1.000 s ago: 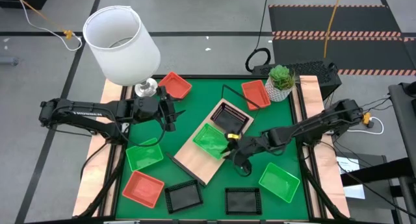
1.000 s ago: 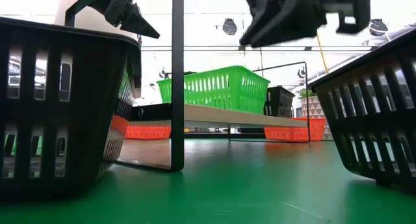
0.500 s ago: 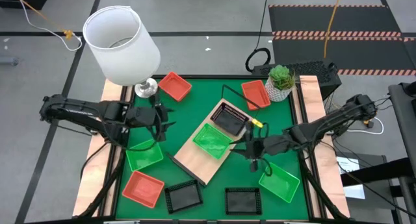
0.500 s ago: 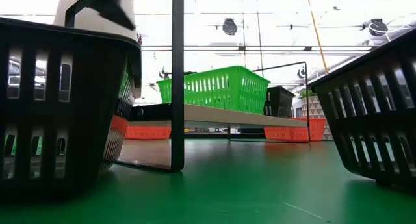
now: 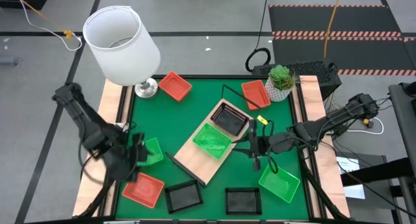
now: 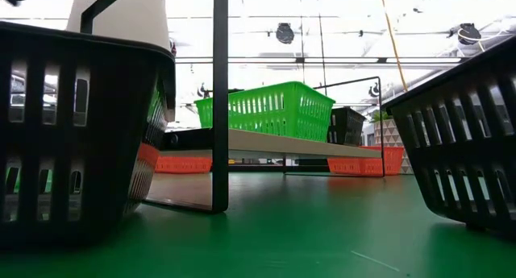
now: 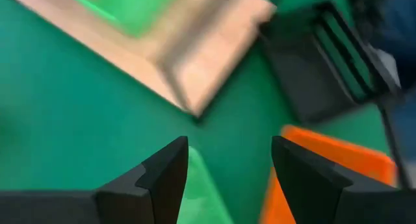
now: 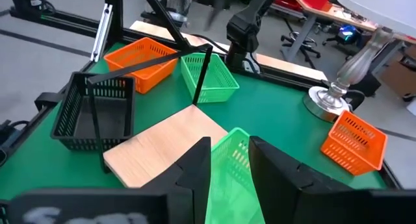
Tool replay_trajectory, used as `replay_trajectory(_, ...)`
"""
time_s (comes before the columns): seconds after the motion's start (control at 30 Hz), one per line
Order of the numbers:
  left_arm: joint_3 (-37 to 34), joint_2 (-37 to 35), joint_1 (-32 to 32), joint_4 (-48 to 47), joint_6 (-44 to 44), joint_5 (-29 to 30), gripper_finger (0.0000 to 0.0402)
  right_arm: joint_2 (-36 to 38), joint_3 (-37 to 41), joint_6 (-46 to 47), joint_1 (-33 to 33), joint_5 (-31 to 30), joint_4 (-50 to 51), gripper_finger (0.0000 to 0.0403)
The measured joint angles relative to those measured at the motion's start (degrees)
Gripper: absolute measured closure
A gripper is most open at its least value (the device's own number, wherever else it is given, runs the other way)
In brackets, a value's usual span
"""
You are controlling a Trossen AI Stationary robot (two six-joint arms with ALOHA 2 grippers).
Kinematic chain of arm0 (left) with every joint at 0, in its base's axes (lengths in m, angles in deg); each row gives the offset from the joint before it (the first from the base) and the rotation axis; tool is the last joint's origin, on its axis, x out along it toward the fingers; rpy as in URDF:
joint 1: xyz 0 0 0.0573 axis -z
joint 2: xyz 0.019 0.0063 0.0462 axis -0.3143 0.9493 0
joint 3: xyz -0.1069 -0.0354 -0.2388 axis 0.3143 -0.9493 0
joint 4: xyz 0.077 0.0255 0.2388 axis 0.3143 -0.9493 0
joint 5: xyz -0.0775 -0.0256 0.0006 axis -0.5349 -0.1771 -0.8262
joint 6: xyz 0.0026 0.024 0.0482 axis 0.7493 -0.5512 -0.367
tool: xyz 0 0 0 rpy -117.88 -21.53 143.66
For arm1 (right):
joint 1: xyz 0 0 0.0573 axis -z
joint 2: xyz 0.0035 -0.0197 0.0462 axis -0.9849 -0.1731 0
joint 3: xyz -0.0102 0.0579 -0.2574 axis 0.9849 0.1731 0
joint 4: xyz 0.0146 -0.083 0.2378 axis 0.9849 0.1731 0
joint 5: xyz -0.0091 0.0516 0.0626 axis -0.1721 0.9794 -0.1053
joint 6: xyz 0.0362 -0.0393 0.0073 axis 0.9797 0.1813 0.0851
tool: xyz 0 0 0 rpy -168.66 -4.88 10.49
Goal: Stack baskets on shelf by color
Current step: Put the bottom orange bin on the shelf
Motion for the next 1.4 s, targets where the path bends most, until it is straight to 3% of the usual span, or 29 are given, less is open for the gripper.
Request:
replay_trajectory(0.27,6.5,20.43,14.47,0.92,11.42,-5.15,0.0179,0.0,0.0,8.2,0.0,0.04,-0.1,0.0305)
replay_trajectory(0.5,18.38,36.17,17.9,0.1,11.83,-5.64,0.0179,-0.02,0.0,15.2,-1.19,0.02,-0.1,0.0305)
replay_trajectory(0.63,21.05,41.41,18.35,-0.51,12.07,-5.59,0.0179,-0.42,0.0,17.43,-3.88,0.0,-0.13,0.0305)
replay_trajectory(0.9,21.05,45.9,18.34,-2.14,14.68,-5.75,0.0189,-0.42,0.0,16.77,-9.12,-4.7,-1.47,0.0305)
replay_trajectory(1.0,21.05,46.02,18.34,-2.15,13.27,-5.74,0.0227,-0.42,0.0,15.59,-9.44,-4.79,-2.26,0.0305)
replay_trajectory(1.27,21.15,45.0,18.01,-3.77,7.23,-8.33,0.0382,-0.42,0.0,13.61,-9.35,-4.78,-3.6,0.0305)
replay_trajectory(1.4,21.15,41.25,17.24,-3.75,7.19,-10.14,0.0382,-0.42,0.0,12.74,-9.35,-4.79,-3.6,0.0305)
